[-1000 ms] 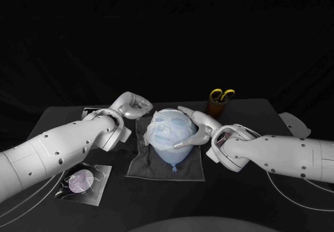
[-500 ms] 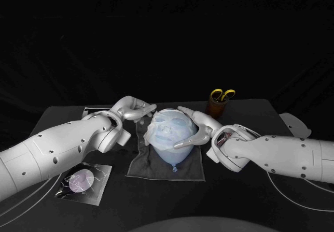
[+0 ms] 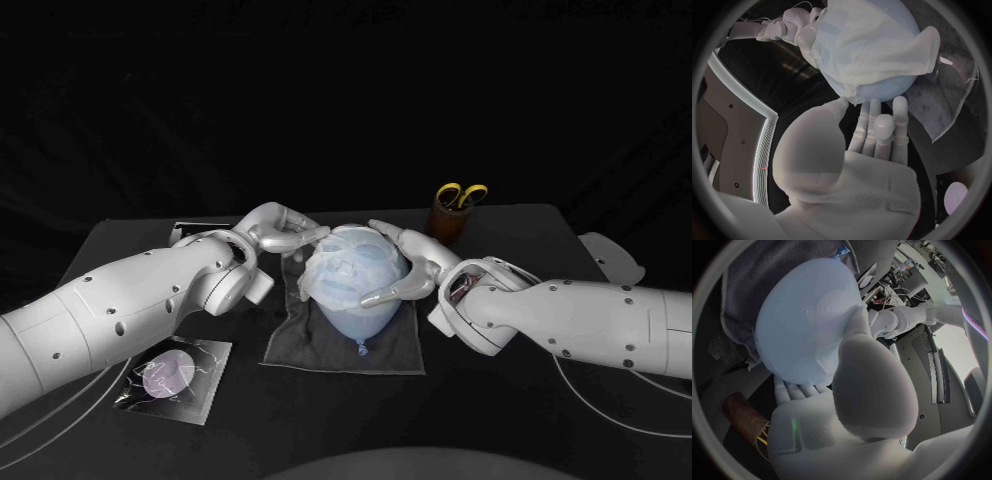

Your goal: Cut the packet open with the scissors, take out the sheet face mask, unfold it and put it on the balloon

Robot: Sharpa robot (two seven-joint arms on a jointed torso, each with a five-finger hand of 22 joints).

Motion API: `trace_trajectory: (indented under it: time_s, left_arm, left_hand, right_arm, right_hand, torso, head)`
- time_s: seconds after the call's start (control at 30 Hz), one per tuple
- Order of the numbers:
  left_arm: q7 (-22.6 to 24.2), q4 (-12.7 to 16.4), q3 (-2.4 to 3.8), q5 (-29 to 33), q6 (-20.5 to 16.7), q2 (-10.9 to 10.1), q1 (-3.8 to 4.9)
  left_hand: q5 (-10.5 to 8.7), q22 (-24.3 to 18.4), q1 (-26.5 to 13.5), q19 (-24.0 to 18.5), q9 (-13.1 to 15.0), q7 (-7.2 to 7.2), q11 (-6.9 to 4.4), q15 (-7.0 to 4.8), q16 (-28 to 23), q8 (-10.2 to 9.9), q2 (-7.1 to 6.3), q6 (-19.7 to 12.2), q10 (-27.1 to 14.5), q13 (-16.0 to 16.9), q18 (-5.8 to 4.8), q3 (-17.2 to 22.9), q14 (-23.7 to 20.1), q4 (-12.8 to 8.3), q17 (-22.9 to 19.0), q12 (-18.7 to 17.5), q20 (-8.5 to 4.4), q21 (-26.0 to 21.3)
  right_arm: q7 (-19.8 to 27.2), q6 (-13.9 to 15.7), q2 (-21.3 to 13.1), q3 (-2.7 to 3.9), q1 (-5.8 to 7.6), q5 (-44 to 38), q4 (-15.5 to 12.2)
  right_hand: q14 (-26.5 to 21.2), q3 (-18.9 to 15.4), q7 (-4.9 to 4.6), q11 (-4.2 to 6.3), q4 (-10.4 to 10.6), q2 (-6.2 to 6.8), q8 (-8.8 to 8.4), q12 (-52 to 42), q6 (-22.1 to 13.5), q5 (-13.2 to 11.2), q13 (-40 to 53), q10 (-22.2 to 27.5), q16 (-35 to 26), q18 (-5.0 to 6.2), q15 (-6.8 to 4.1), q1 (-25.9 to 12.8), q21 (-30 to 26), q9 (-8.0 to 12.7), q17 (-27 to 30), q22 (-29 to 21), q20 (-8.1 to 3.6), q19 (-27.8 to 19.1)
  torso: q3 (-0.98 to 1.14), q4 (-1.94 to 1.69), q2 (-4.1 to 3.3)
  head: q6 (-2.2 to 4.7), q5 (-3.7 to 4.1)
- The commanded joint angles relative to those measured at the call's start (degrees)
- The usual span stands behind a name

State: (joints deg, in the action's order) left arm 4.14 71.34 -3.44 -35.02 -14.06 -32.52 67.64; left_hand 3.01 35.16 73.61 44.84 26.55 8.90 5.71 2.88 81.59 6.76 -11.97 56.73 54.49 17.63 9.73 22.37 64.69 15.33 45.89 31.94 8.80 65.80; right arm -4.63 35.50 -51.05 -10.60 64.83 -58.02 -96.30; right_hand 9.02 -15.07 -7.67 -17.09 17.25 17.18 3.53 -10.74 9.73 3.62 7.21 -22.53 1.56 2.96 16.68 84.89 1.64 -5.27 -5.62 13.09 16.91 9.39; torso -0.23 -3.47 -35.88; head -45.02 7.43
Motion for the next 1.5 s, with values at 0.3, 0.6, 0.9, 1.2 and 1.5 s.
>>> trace_trajectory:
  time_s: [0.3,0.6,0.9,1.2,1.5]
  left_arm:
    - [0.0,0.5,0.02,1.5,2.5,-0.1,-0.06]
    - [0.1,0.2,0.02,4.0,2.7,0.0,-0.07]
    - [2.7,0.0,0.03,4.7,-2.6,0.1,-0.09]
    - [5.0,-0.8,0.05,4.5,-6.3,0.5,-0.1]
    - [5.4,-2.1,0.08,-0.2,-6.4,1.4,-0.09]
  left_hand:
    - [-0.19,0.2,8.6,0.7,0.2,-2.44,-1.9,-1.9,1.8,3.6,2.19,5.8,2.9,0.6,0.81,0.7,2.3,-3.8,3.5,2.3,-0.18,0.2]
    - [-0.2,0.8,11.6,0.5,1.7,-3.88,-3.76,-3.64,3.5,6.4,4.59,7.8,5.6,0.9,0.79,3.3,5.2,-6.4,8.0,3.7,-0.44,1.2]
    - [-0.2,2.3,11.0,1.1,4.0,-3.93,-4.21,-4.12,4.2,8.0,4.01,7.3,6.7,1.1,0.68,5.2,6.4,-6.7,9.6,4.4,-0.74,2.6]
    - [-0.19,3.4,10.5,1.8,5.7,-3.81,-4.27,-4.21,4.4,8.8,3.56,6.5,6.4,1.3,0.55,6.9,6.8,-7.0,9.8,4.8,-0.99,3.6]
    - [-0.2,3.6,10.4,1.7,6.7,-3.65,-4.25,-4.2,4.4,9.3,3.33,6.0,6.1,1.4,0.55,7.9,6.8,-7.3,9.8,5.0,-1.13,3.9]
  right_arm:
    - [-1.5,-2.8,0.2,-0.46,-0.57,-0.1,0.1]
    - [-1.6,-2.8,0.3,-0.46,-0.57,-0.1,0.2]
    - [-1.6,-2.9,0.4,-0.46,-0.58,-0.1,0.1]
    - [-1.6,-2.8,0.2,-0.46,-0.58,-0.1,0.0]
    - [-1.7,-2.7,0.1,-0.46,-0.59,-0.1,-0.1]
  right_hand:
    - [0.4,0.2,-6.72,-0.07,0.1,0.23,0.3,-0.2,0.5,0.3,0.1,-0.3,0.0,0.89,-0.09,0.4,0.2,-0.1,0.1,-0.1,-0.05,0.4]
    - [0.4,0.2,-6.9,-0.07,0.1,0.2,0.35,-0.3,0.6,0.3,0.1,-0.4,0.0,0.89,-0.1,0.4,0.2,-0.2,0.1,-0.1,-0.05,0.4]
    - [0.4,0.2,-6.95,-0.06,0.1,0.19,0.36,-0.4,0.6,0.3,0.1,-0.3,0.0,0.89,-0.09,0.4,0.2,-0.2,0.1,-0.1,-0.05,0.4]
    - [0.4,0.2,-7.04,-0.07,0.1,0.2,0.36,-0.4,0.6,0.3,0.0,-0.3,0.0,0.89,-0.09,0.3,0.2,-0.2,0.1,-0.1,-0.05,0.4]
    - [0.4,0.2,-7.05,-0.07,0.1,0.2,0.32,-0.4,0.5,0.3,0.0,-0.3,0.0,0.89,-0.09,0.3,0.2,-0.1,0.1,-0.1,-0.05,0.4]
  torso:
    - [-0.04,-0.05,0.03]
    - [-0.02,-0.04,0.03]
    - [0.0,-0.01,0.01]
    - [-0.03,-0.01,-0.07]
    - [0.0,-0.01,-0.06]
  head:
    - [-0.32,0.11]
    - [-0.28,0.03]
    - [-0.34,0.01]
    - [-0.33,0.04]
    - [-0.42,0.09]
